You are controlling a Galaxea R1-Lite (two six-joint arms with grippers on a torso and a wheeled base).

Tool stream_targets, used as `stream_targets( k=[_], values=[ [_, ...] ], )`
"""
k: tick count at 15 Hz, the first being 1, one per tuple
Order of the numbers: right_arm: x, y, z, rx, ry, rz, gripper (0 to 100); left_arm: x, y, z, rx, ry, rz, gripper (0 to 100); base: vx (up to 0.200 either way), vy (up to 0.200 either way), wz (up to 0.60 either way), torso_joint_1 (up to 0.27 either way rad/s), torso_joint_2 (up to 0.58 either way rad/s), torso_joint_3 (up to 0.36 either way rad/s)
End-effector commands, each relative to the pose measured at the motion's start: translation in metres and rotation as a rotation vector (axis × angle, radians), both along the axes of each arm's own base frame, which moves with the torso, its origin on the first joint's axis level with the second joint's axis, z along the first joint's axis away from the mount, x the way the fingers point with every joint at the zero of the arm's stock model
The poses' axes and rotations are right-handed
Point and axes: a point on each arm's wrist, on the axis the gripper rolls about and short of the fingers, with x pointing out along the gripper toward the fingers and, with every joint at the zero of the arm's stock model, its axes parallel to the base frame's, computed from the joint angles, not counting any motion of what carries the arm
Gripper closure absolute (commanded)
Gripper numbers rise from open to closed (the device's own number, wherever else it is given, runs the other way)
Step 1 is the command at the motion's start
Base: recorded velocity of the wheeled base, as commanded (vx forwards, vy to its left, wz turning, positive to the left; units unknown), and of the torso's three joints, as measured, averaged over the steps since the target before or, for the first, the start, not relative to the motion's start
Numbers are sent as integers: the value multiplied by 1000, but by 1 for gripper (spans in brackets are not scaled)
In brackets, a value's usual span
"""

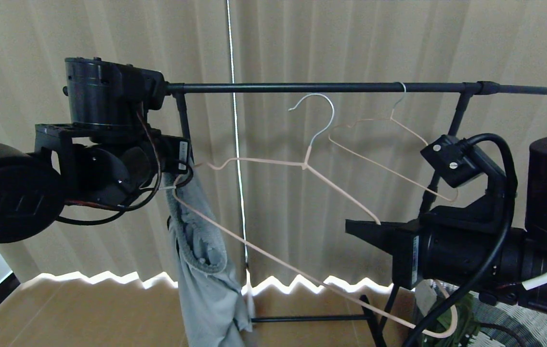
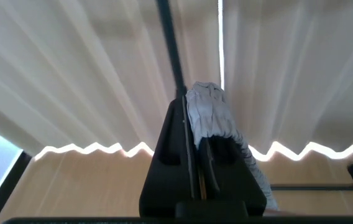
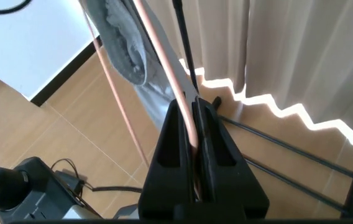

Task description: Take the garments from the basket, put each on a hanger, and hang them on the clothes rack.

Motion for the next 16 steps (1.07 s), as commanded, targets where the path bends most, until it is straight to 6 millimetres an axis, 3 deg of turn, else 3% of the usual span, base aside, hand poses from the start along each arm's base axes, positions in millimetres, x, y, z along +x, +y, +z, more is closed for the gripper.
stream_targets(
  k=[1, 11, 14, 16],
  values=[
    [-1, -1, 1, 5, -4, 1, 100, -1, 1, 0, 0, 0, 3, 100, 0, 0, 0, 0, 0, 0],
    [20, 19, -1, -2, -1, -49, 100, -8, -10, -1, 8, 9, -38, 100, 0, 0, 0, 0, 0, 0],
    [8, 31, -6, 2, 31, -36, 100, -7, -10, -1, 21, 5, 5, 100, 0, 0, 0, 0, 0, 0],
    [11, 40, -16, -41, 38, -76, 100, -4, -10, -2, 29, 7, 14, 100, 0, 0, 0, 0, 0, 0]
  ],
)
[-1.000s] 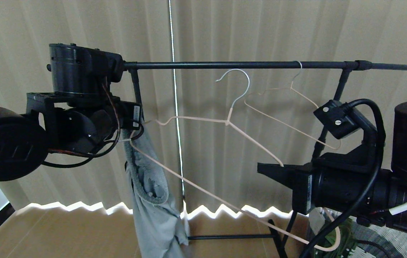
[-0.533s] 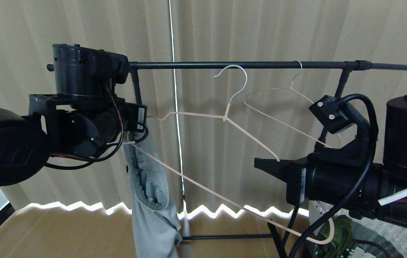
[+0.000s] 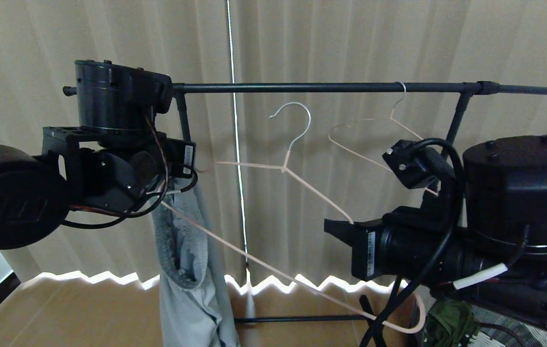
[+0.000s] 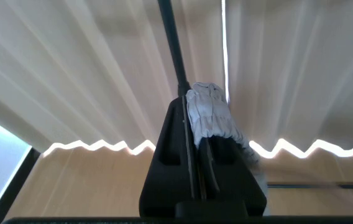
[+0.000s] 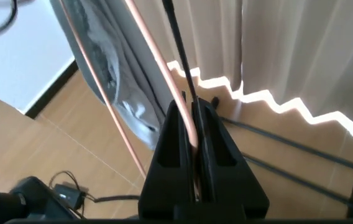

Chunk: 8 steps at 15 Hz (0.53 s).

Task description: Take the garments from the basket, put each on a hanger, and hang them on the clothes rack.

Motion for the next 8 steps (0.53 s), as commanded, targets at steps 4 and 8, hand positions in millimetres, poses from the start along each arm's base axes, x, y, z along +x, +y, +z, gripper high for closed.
stream_targets(
  k=[4, 8],
  values=[
    [6, 8, -9, -41, 6, -42, 100, 0, 2, -1, 17, 8, 16, 100, 0, 0, 0, 0, 0, 0],
    [23, -1, 0, -30, -25, -136, 100, -2, 3, -5, 39, 30, 23, 100, 0, 0, 0, 0, 0, 0]
  ],
)
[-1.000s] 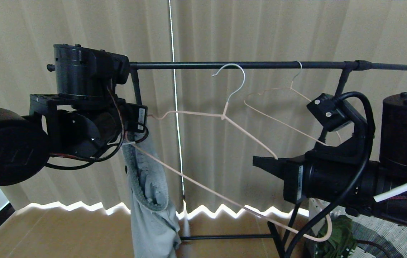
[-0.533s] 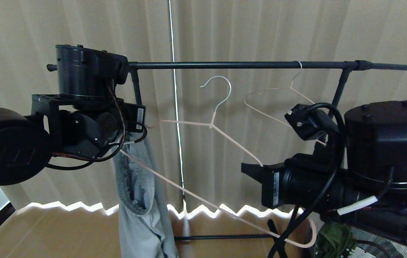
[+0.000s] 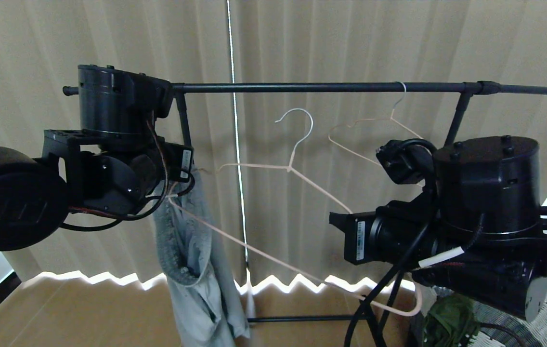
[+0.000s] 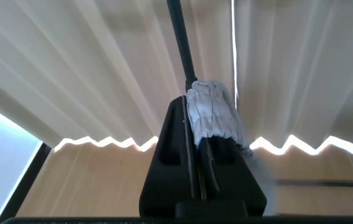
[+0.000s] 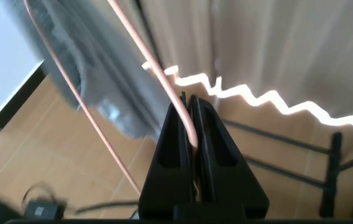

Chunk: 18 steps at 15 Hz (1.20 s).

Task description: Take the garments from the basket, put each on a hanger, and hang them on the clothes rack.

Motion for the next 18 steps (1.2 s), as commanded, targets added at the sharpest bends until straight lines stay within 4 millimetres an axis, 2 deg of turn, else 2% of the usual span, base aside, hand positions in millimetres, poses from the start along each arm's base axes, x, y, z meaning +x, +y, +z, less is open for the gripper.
stream_targets(
  k=[1, 6, 11, 15, 18],
  values=[
    [8, -4, 6, 13, -17, -33, 100, -3, 2, 0, 4, 4, 3, 100, 0, 0, 0, 0, 0, 0],
    [20, 0, 9, 23, -30, -55, 100, -6, -3, -2, 13, 14, -11, 100, 0, 0, 0, 0, 0, 0],
    [8, 9, 0, 1, -10, -7, 100, -15, -20, 3, -4, -5, -76, 100, 0, 0, 0, 0, 0, 0],
    [11, 13, -5, -15, -7, 2, 100, -36, -45, 12, -16, -26, -197, 100, 0, 0, 0, 0, 0, 0],
    [9, 11, -11, -49, -1, 20, 100, -40, -48, 13, -18, -18, -272, 100, 0, 0, 0, 0, 0, 0]
  ],
)
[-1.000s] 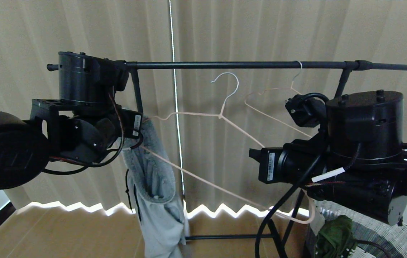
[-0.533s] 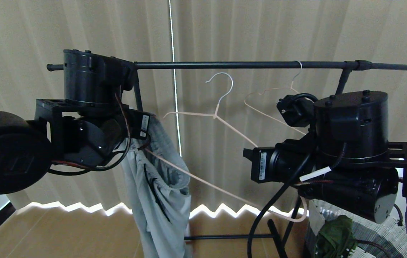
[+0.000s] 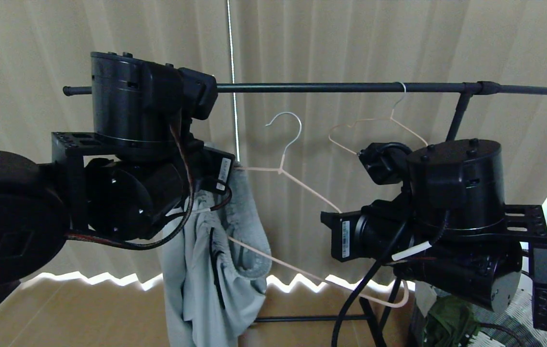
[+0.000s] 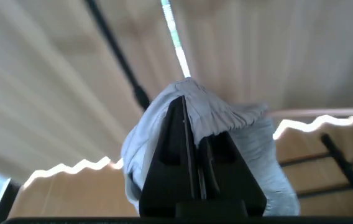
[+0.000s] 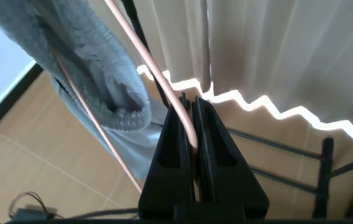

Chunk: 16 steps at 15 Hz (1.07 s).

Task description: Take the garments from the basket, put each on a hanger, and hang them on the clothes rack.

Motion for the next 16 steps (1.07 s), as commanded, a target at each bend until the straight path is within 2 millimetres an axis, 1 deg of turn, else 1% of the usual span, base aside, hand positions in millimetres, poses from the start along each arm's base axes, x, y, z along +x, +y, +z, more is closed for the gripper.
stream_targets(
  k=[1, 2, 4, 5, 7, 10, 13, 16],
  values=[
    [-2, -1, -5, -11, 3, 8, 100, -6, -2, 4, -16, -2, -58, 100, 0, 0, 0, 0, 0, 0],
    [-3, 0, -7, -2, -22, 20, 100, -9, -4, 5, -32, 6, -129, 100, 0, 0, 0, 0, 0, 0],
    [-6, 0, -12, -17, -54, 44, 100, -15, -8, 8, -45, 6, -183, 100, 0, 0, 0, 0, 0, 0],
    [-6, 1, -12, -20, -84, 55, 100, -22, -14, 8, -50, 9, -230, 100, 0, 0, 0, 0, 0, 0],
    [-5, 2, -10, -10, -100, 58, 100, -30, -15, 10, -61, 13, -295, 100, 0, 0, 0, 0, 0, 0],
    [-7, -1, -9, -5, -104, 56, 100, -34, -13, 6, -56, 26, -305, 100, 0, 0, 0, 0, 0, 0],
    [-11, -5, -4, 15, -119, 59, 100, -39, -9, -5, -42, 58, -315, 100, 0, 0, 0, 0, 0, 0],
    [-14, -7, -3, 49, -175, 105, 100, -45, -3, -7, -52, 76, -378, 100, 0, 0, 0, 0, 0, 0]
  ],
)
